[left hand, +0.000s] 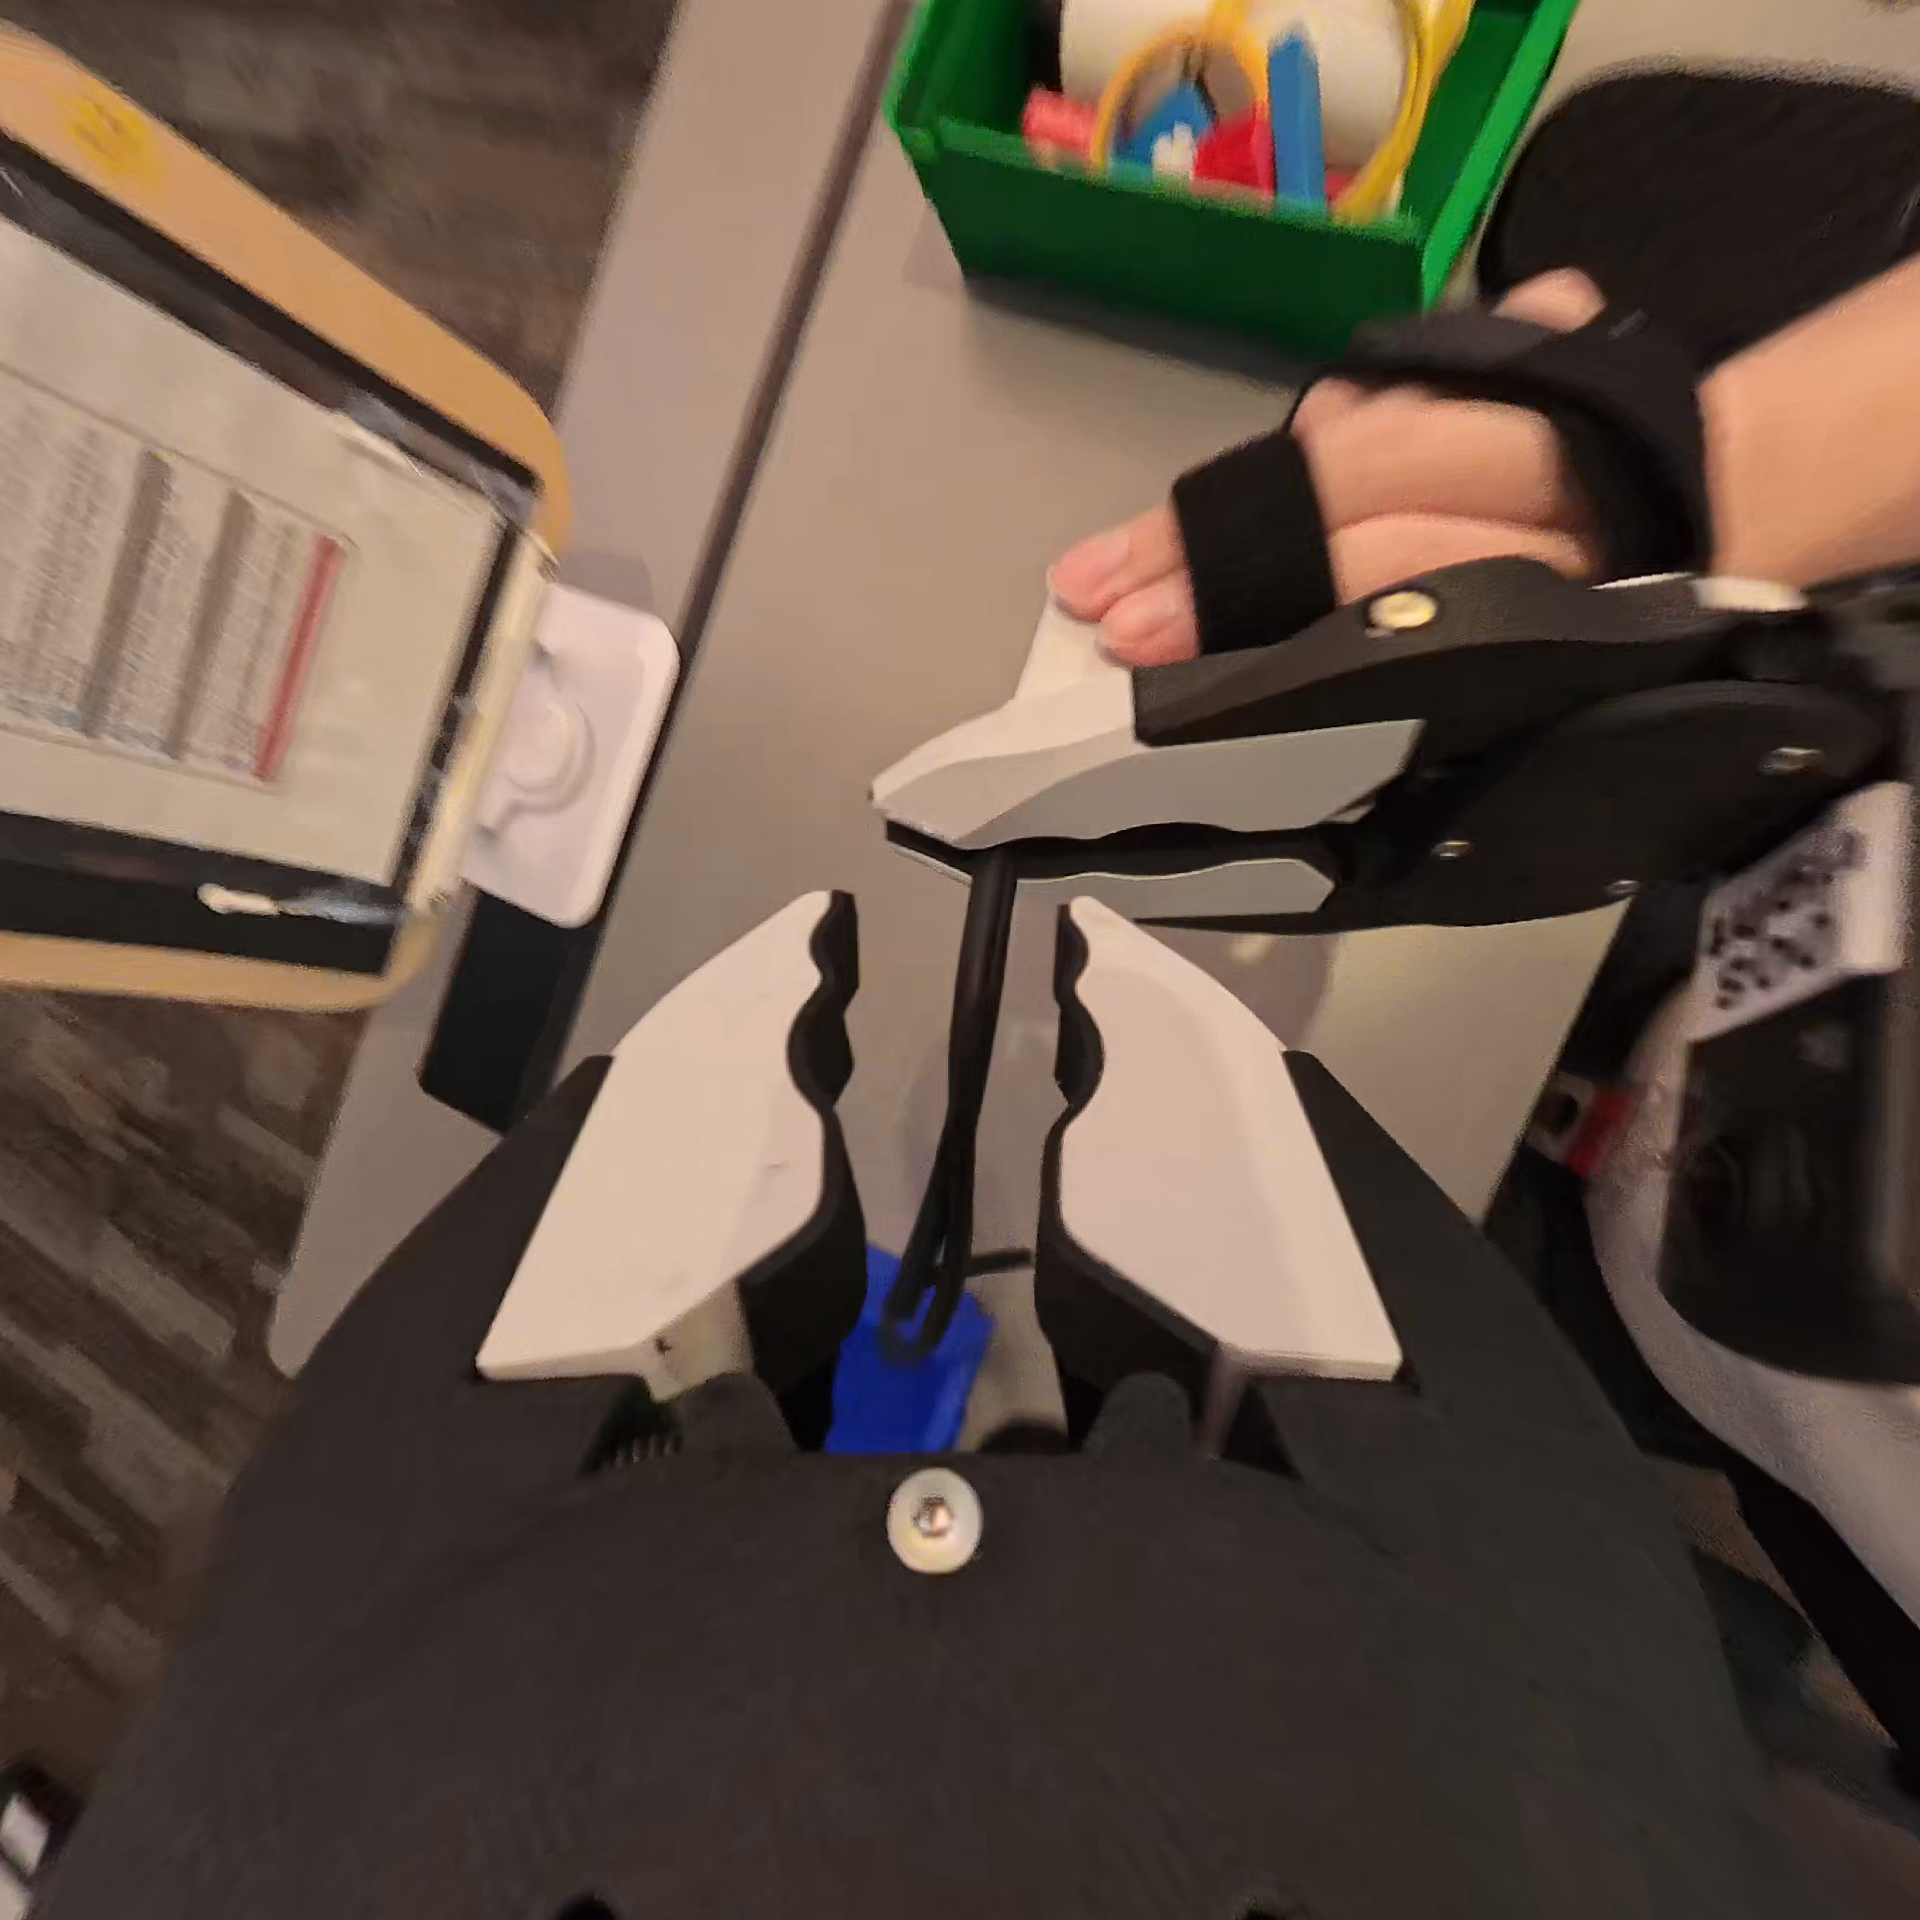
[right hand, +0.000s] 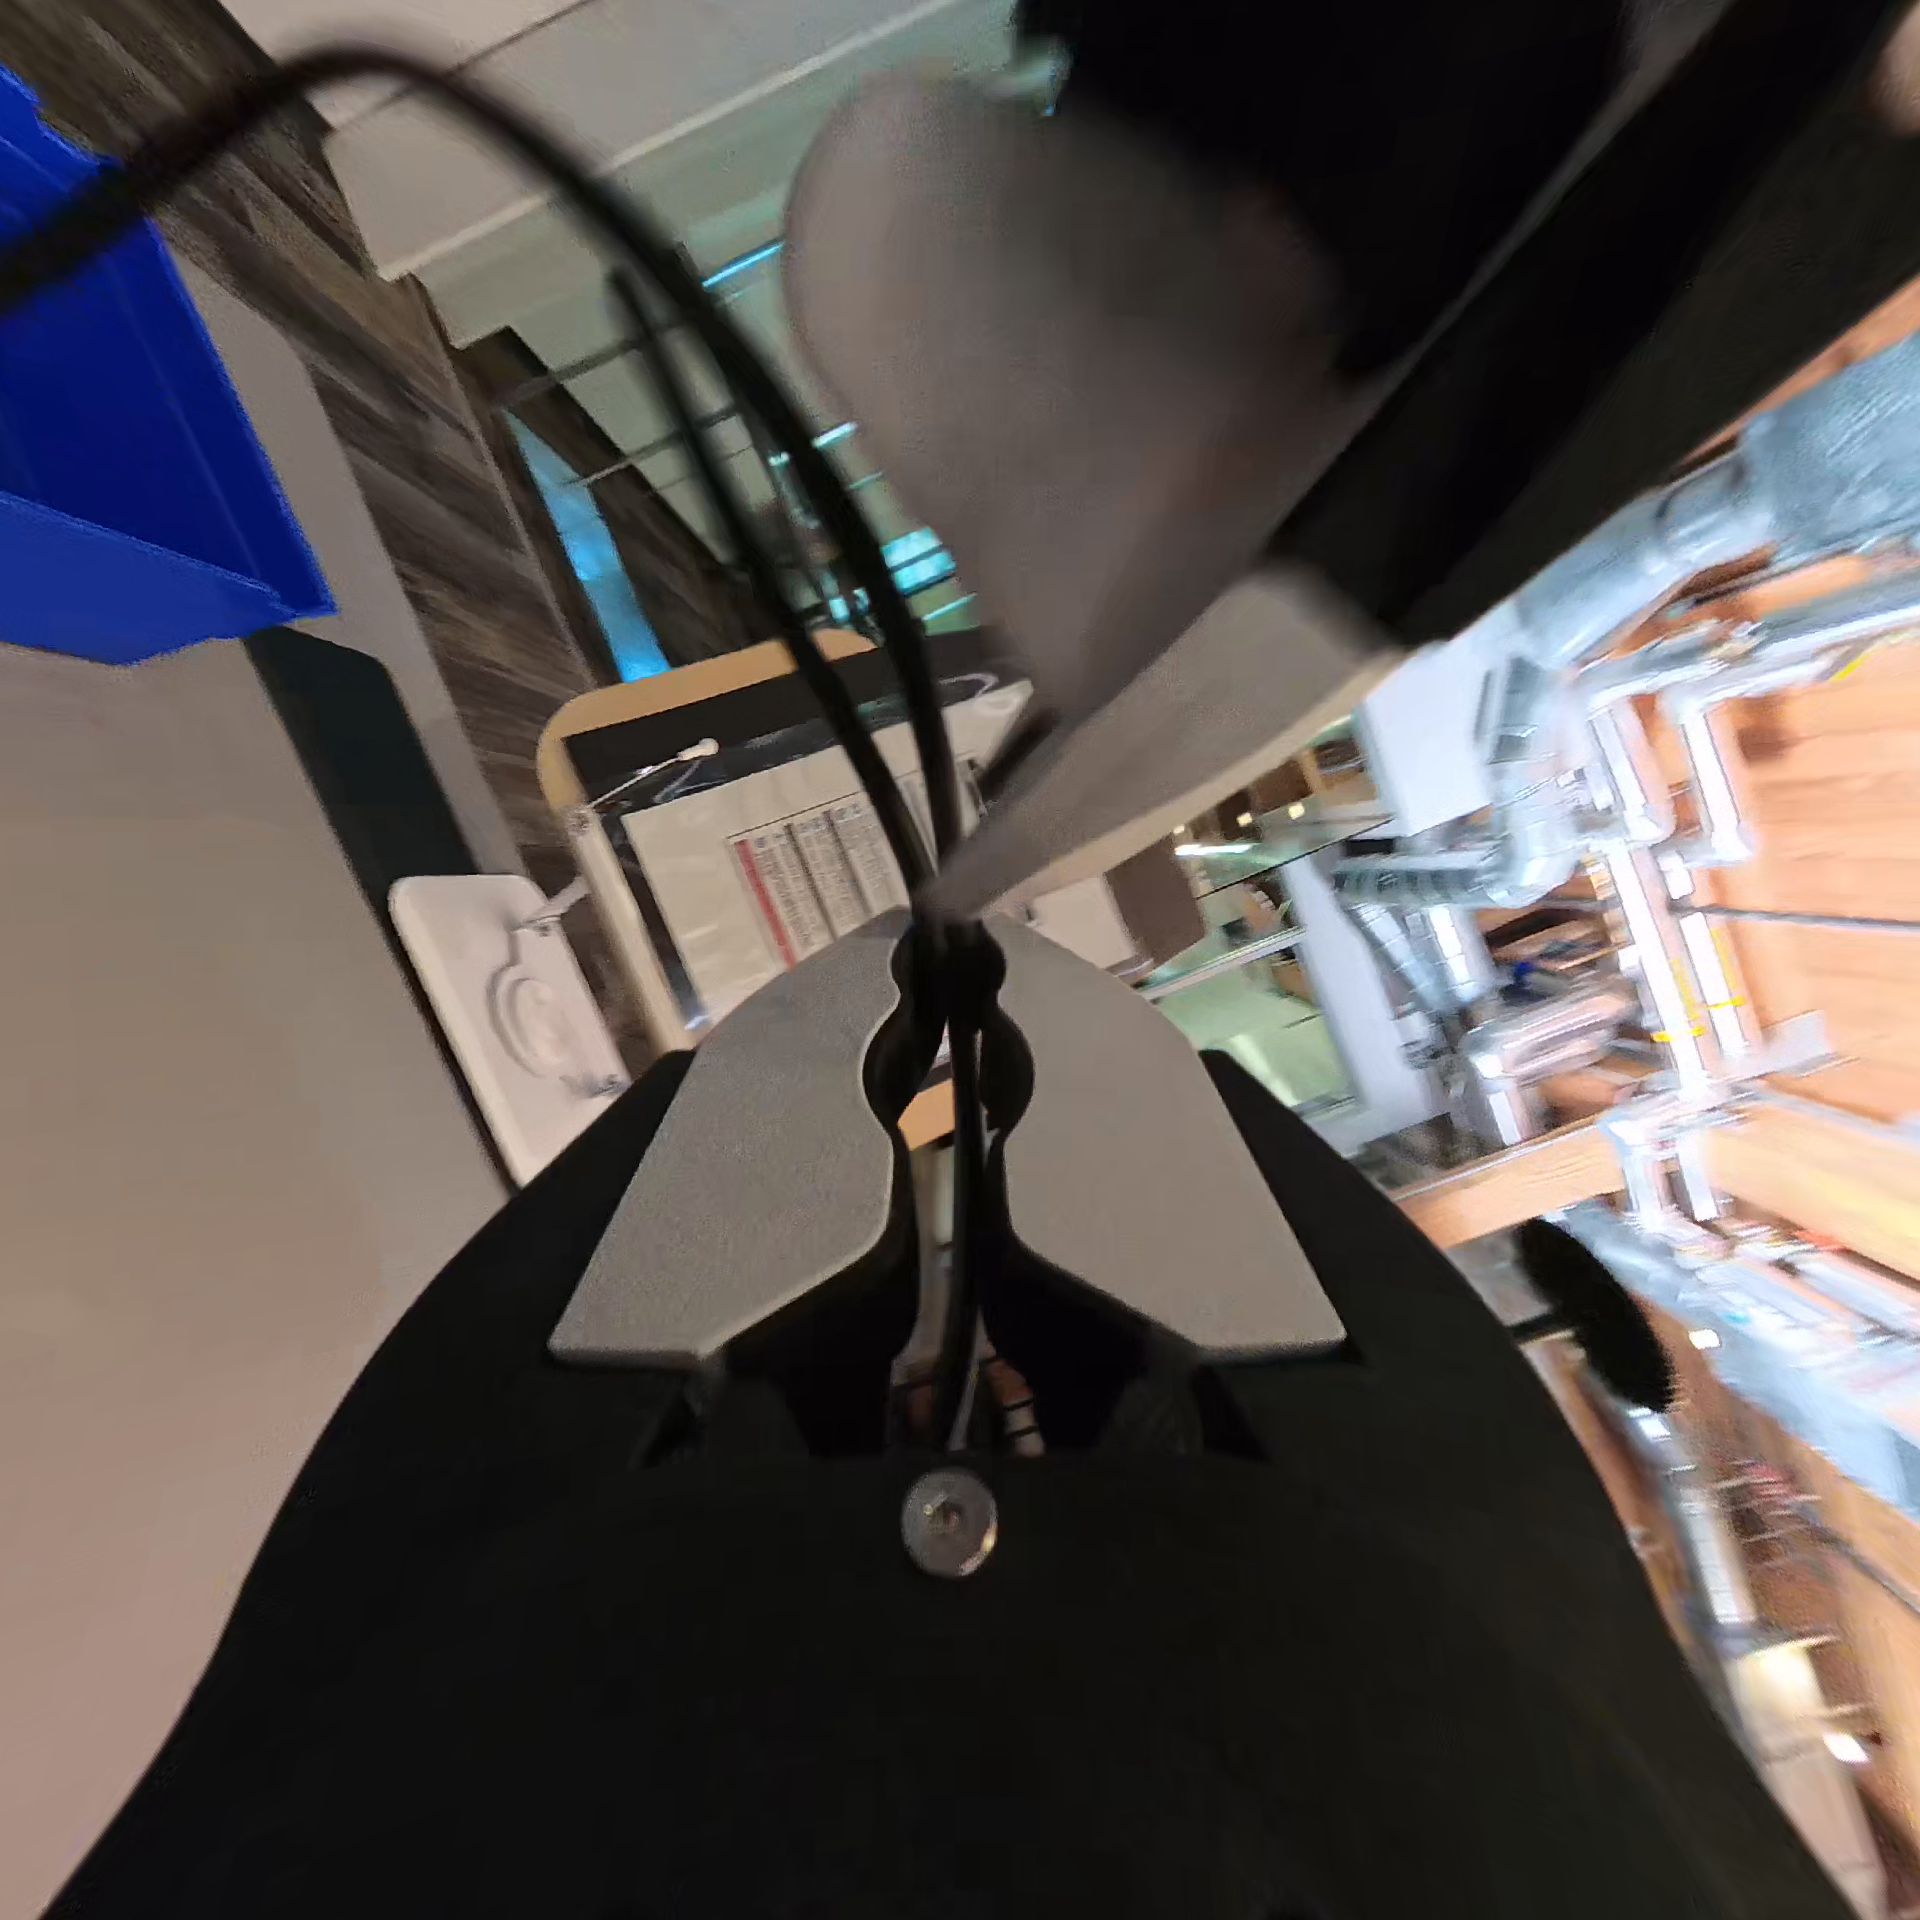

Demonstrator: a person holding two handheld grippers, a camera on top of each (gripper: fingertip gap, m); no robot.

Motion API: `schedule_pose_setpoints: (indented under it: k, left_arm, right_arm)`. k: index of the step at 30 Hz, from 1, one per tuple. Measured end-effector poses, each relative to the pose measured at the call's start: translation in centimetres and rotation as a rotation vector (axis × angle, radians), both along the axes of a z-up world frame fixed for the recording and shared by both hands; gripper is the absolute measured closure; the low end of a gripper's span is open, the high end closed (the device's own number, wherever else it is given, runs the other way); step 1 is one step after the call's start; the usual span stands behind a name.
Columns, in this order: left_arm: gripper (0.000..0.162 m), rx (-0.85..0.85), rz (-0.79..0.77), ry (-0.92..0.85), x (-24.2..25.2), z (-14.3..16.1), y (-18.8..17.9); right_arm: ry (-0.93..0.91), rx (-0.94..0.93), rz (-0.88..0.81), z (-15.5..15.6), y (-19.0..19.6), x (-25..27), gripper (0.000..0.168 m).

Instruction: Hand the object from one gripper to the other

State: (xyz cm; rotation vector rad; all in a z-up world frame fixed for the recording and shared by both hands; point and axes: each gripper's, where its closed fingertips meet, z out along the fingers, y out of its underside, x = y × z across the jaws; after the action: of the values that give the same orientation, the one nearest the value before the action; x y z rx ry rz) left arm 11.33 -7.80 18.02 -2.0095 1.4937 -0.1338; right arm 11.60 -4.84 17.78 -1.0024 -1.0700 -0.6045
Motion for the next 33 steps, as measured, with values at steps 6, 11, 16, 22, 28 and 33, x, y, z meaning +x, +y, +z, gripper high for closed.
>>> schedule_pose_setpoints:
  k: [6, 11, 16, 22, 28, 33]
  left_arm:
    - [0.110, 0.248, -0.048, -0.357, 0.7, 8.5, 0.0]
    - [0.107, 0.308, -0.016, -0.632, -1.6, 9.5, -2.0]
    - [0.111, 0.315, -0.007, -0.887, -4.5, 5.0, -2.5]
    - [0.090, -0.060, -0.034, -1.029, -2.3, -5.0, 0.2]
    - [0.065, -0.260, -0.089, -0.971, 3.0, -12.4, 2.0]
    - [0.050, -0.365, -0.191, -0.979, 6.7, -13.6, 1.8]
  right_arm:
    - [0.497, -0.410, 0.139, -3.5, 4.4, 3.5, 0.162]
    - [1.209, -0.855, 0.555, -4.2, 5.8, 6.1, 0.162]
    - [1.872, -1.212, 0.971, -5.4, 7.9, 9.6, 0.163]
    - [1.814, -1.320, 1.044, -7.4, 7.2, 8.5, 0.163]
    - [1.685, -1.390, 1.126, -6.0, 5.2, 6.9, 0.162]
    - [1.612, -1.416, 1.080, -6.1, 4.6, 5.7, 0.161]
